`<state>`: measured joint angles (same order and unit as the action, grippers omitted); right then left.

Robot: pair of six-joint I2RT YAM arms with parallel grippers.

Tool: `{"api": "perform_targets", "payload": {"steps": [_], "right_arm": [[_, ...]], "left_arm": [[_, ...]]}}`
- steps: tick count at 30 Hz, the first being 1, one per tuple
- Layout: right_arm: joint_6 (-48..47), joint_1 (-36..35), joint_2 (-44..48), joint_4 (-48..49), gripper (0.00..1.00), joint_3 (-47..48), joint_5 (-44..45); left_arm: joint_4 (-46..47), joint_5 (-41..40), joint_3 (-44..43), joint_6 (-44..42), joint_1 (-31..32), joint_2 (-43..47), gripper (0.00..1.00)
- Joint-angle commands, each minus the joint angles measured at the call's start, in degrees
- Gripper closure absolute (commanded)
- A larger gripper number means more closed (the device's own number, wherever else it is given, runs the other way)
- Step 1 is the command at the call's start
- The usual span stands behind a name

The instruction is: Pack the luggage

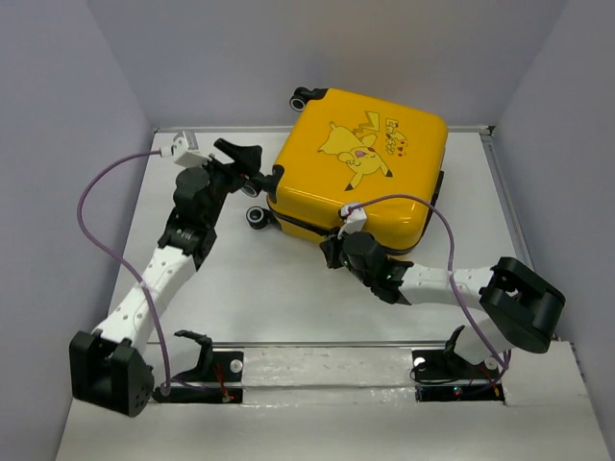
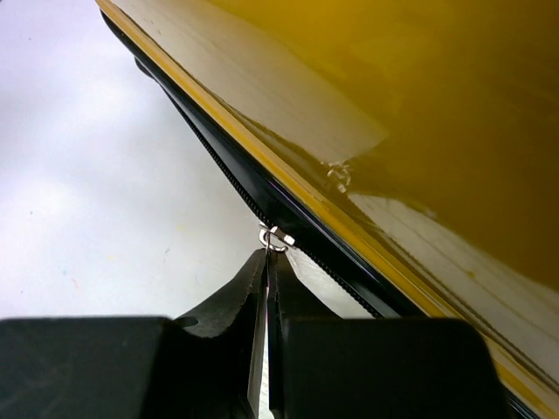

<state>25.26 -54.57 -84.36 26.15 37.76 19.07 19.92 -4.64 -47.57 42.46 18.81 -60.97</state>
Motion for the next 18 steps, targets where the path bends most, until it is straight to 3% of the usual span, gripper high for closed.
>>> {"api": "perform_targets", "payload": {"steps": [1, 11, 18], "right_arm": [[0.8, -1.4, 1.7, 3.9, 0.93, 0.0, -6.9], [0.2, -0.9, 1.9, 3.8, 0.93, 0.0, -7.3], [0.8, 1.0, 2.4, 3.9, 0.93, -0.8, -8.7]], "left_arm": [[-5.9, 11.4, -6.8, 2.0, -5.3, -10.8, 0.01], [-4.5, 15.2, -11.7, 4.1, -6.2, -21.1, 0.01], [5.3, 16.9, -6.7, 8.9, -6.0, -24.0, 0.06]]}}
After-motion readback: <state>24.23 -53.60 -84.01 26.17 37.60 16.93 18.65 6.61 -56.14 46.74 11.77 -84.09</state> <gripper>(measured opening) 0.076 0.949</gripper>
